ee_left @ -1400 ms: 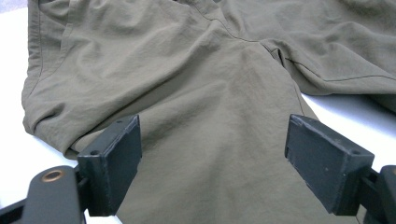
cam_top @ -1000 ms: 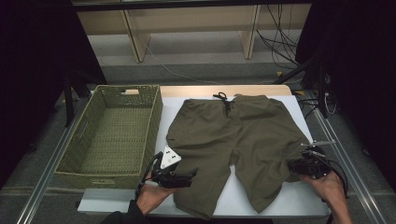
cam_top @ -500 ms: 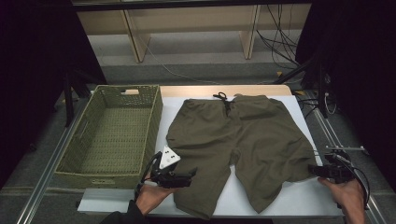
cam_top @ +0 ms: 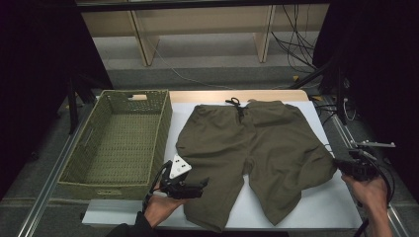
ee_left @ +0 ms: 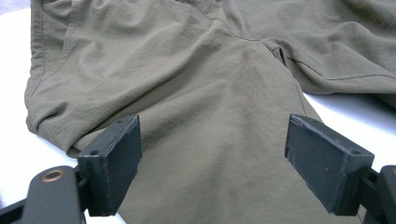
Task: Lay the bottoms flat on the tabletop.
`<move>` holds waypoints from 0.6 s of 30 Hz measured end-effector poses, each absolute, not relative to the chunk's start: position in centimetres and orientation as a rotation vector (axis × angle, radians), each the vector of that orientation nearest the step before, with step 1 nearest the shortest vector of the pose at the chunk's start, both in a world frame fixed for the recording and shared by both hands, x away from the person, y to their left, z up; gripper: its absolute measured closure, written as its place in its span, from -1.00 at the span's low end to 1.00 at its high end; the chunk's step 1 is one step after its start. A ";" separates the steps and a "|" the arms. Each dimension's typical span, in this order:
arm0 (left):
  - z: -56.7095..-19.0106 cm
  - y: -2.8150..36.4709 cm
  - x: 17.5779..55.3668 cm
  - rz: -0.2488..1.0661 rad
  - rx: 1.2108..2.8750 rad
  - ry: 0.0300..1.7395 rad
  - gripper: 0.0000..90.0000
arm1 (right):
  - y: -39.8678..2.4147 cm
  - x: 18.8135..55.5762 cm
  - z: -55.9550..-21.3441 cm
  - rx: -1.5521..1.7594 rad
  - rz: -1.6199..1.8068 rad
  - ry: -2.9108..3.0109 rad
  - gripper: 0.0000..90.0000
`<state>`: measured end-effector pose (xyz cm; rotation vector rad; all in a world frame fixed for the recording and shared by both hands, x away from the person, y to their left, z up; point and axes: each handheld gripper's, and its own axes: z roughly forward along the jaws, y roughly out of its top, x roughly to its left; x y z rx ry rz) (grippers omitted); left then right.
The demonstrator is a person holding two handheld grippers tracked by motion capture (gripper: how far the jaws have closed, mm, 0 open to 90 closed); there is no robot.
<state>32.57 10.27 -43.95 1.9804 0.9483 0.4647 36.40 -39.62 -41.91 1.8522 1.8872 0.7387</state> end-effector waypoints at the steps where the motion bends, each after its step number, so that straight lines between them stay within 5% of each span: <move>1: -43.9 10.3 32.6 0.466 1.984 0.947 -0.59 | -39.7 37.0 -42.0 1.848 0.729 1.895 0.99; 18: -44.0 10.2 32.5 0.462 1.984 0.945 -0.59 | -36.2 42.4 -45.5 1.768 0.585 2.095 0.92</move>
